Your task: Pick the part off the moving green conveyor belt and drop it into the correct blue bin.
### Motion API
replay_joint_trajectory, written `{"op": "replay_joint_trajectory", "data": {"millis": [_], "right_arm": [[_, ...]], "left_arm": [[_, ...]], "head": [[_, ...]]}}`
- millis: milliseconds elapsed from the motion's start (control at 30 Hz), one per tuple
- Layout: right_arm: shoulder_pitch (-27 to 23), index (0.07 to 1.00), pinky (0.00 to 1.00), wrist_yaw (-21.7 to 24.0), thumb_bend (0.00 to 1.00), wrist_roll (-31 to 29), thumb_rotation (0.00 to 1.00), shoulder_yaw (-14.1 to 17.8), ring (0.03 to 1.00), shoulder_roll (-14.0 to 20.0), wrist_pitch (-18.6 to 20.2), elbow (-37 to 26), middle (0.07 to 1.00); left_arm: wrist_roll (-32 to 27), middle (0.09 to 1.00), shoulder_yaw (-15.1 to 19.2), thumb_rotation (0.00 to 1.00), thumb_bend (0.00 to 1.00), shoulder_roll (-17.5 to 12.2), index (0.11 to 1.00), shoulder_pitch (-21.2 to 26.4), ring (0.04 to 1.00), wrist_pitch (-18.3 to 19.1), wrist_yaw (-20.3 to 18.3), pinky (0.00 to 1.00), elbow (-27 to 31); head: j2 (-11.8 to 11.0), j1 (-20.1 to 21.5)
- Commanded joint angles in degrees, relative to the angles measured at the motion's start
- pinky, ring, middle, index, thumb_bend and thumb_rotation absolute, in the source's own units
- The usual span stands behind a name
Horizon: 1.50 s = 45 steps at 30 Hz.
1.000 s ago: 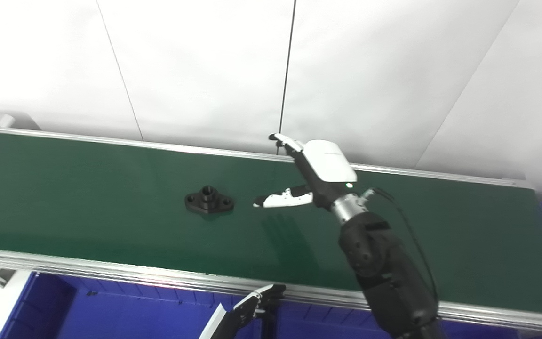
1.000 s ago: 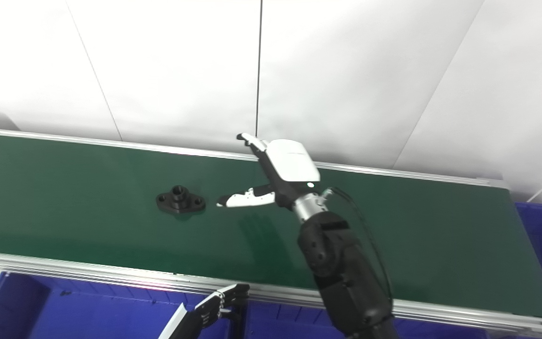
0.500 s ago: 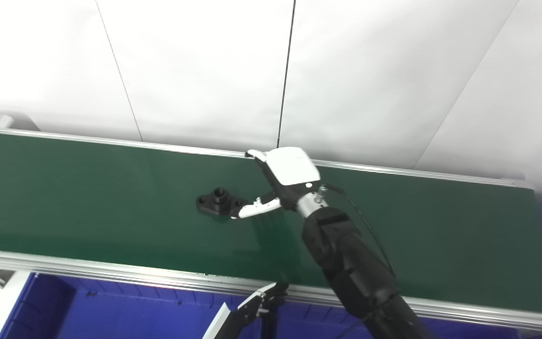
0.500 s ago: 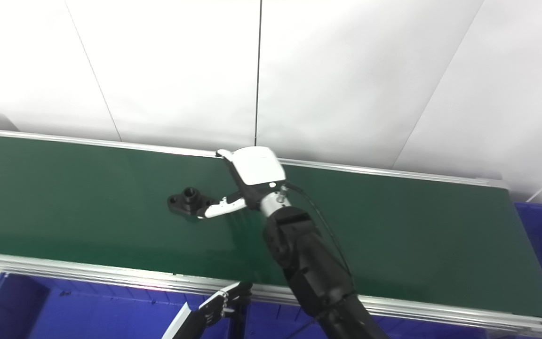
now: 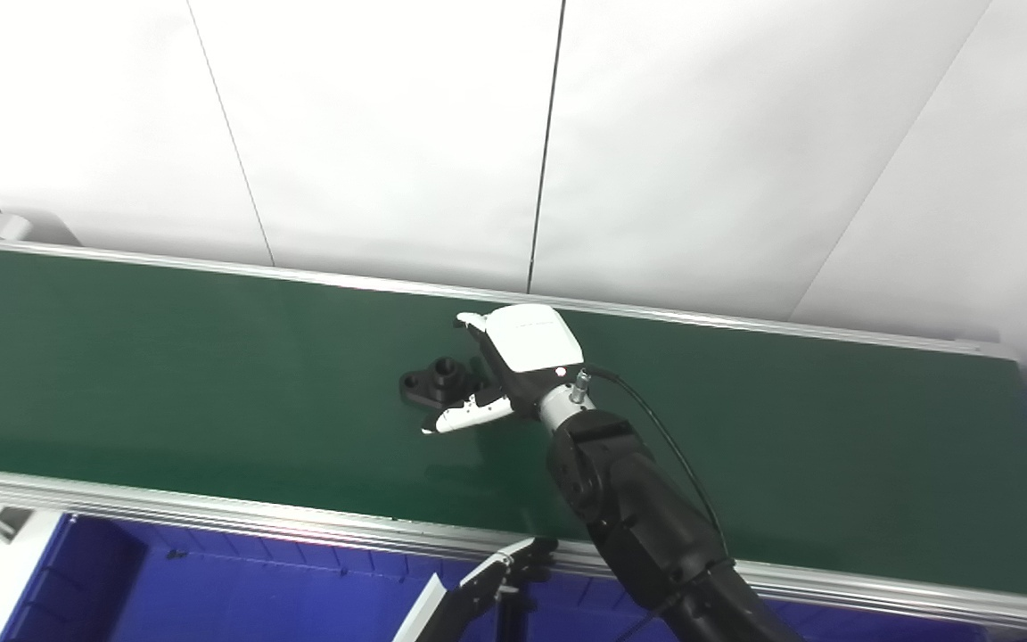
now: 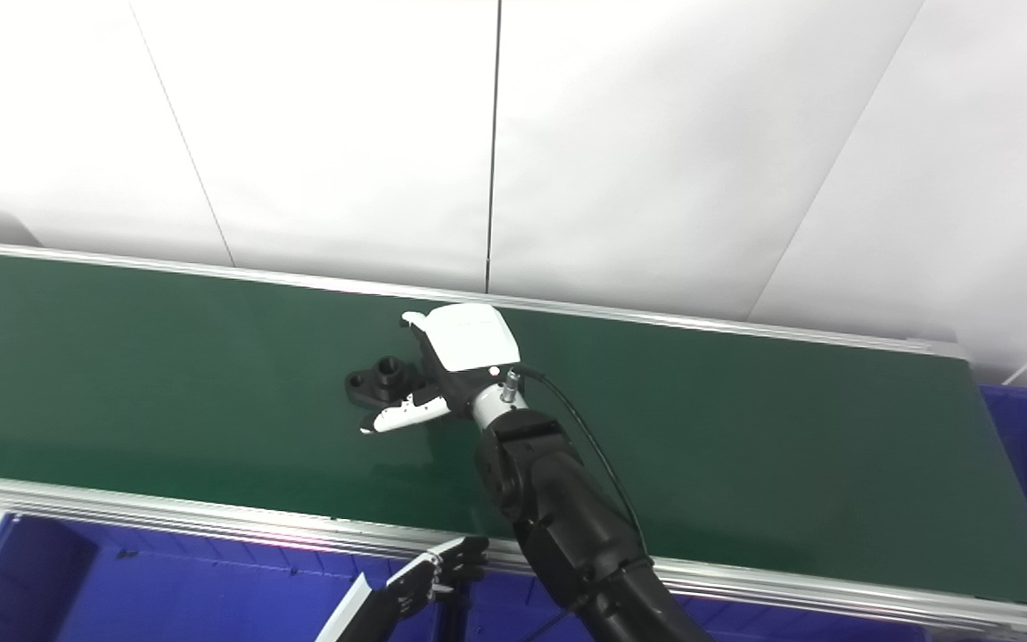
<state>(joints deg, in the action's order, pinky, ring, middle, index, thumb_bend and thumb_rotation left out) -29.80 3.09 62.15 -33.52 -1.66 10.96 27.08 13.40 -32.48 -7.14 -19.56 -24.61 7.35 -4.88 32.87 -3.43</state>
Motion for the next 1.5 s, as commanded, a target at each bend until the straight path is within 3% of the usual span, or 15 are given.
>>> {"op": "replay_joint_trajectory", "data": {"millis": [0, 67, 200, 267, 300, 367, 400, 433, 567, 833, 1033, 1267, 1467], "right_arm": [[-1.65, 0.836, 0.74, -2.15, 0.93, -0.07, 0.73, -0.68, 0.769, -1.01, 0.9, 0.25, 0.799], [-1.61, 0.827, 0.72, -2.67, 0.92, 0.04, 0.72, -1.25, 0.759, -0.9, 0.98, 1.19, 0.793], [-1.48, 0.79, 0.57, -4.34, 0.82, 0.21, 0.63, -2.29, 0.653, -0.6, 1.24, 3.11, 0.729], [-1.42, 0.717, 0.46, -5.41, 0.71, 0.47, 0.55, -2.79, 0.51, -0.45, 1.14, 4.03, 0.605], [-1.3, 0.703, 0.43, -6.67, 0.69, 0.46, 0.53, -3.01, 0.484, -0.34, 0.7, 4.81, 0.582], [-1.02, 0.634, 0.22, -8.76, 0.58, 0.04, 0.43, -3.11, 0.273, -0.3, 0.02, 5.92, 0.38], [-0.79, 0.612, 0.18, -9.74, 0.56, -0.4, 0.41, -3.0, 0.236, -0.33, -0.32, 6.44, 0.34], [-0.54, 0.545, 0.15, -10.57, 0.53, -0.9, 0.28, -2.91, 0.198, -0.34, -0.67, 6.83, 0.294], [0.05, 0.49, 0.11, -13.46, 0.5, -1.84, 0.16, -3.7, 0.163, -0.08, -1.24, 8.47, 0.25], [0.81, 0.486, 0.08, -17.82, 0.51, -1.86, 0.14, -6.25, 0.128, 1.01, -0.97, 10.18, 0.212], [1.03, 0.485, 0.09, -18.15, 0.5, -2.64, 0.15, -6.82, 0.14, 1.73, -0.67, 9.58, 0.223], [2.09, 0.477, 0.1, -18.66, 0.5, -3.5, 0.16, -6.4, 0.148, 2.57, -0.86, 5.88, 0.227], [4.01, 0.474, 0.1, -18.3, 0.5, -3.67, 0.16, -5.33, 0.148, 3.77, -0.68, -1.2, 0.224]], "left_arm": [[1.04, 0.841, -0.45, 0.67, 0.78, 0.36, 0.845, -0.09, 0.796, -2.29, 1.18, 0.66, 1.9], [1.35, 0.84, -0.68, 0.67, 0.76, 0.21, 0.845, -0.16, 0.794, -2.29, 1.5, 0.65, 2.11], [1.3, 0.84, -0.51, 0.66, 0.77, 0.35, 0.845, -0.63, 0.788, -2.28, 1.34, 0.64, 2.6], [1.19, 0.844, -0.44, 0.65, 0.77, 0.34, 0.848, -0.85, 0.792, -2.27, 1.1, 0.65, 2.94], [1.12, 0.844, -0.48, 0.65, 0.77, 0.3, 0.848, -0.96, 0.792, -2.28, 1.13, 0.65, 3.05], [1.09, 0.846, -0.51, 0.65, 0.77, 0.22, 0.851, -1.15, 0.796, -2.28, 1.17, 0.65, 3.28], [1.08, 0.845, -0.45, 0.65, 0.77, 0.25, 0.85, -1.27, 0.794, -2.28, 1.15, 0.65, 3.42], [1.08, 0.843, -0.37, 0.65, 0.78, 0.29, 0.846, -1.42, 0.791, -2.28, 1.16, 0.65, 3.56], [1.14, 0.847, 0.44, 0.66, 0.8, 0.66, 0.849, -2.19, 0.796, -2.29, 0.21, 0.66, 4.09], [0.85, 0.849, 0.87, 0.63, 0.8, 0.65, 0.851, -2.82, 0.804, -2.3, 0.02, 0.67, 4.34], [0.91, 0.845, 1.1, 0.64, 0.8, 0.64, 0.856, -2.93, 0.809, -2.29, -0.25, 0.68, 4.38], [0.72, 0.837, 1.38, 0.61, 0.79, 0.63, 0.858, -2.87, 0.8, -2.3, -0.18, 0.69, 4.24], [1.19, 0.835, 1.95, 0.61, 0.8, 0.74, 0.862, -2.78, 0.797, -2.29, -0.37, 0.69, 4.07]], "head": [[0.27, -0.1], [0.36, -0.15], [0.72, -0.32], [0.81, -0.3], [0.94, -0.28], [1.14, -0.24], [1.17, -0.23], [1.28, -0.21], [1.53, -0.2], [1.97, 0.16], [2.14, 0.52], [2.15, 1.35], [2.12, 2.32]]}}
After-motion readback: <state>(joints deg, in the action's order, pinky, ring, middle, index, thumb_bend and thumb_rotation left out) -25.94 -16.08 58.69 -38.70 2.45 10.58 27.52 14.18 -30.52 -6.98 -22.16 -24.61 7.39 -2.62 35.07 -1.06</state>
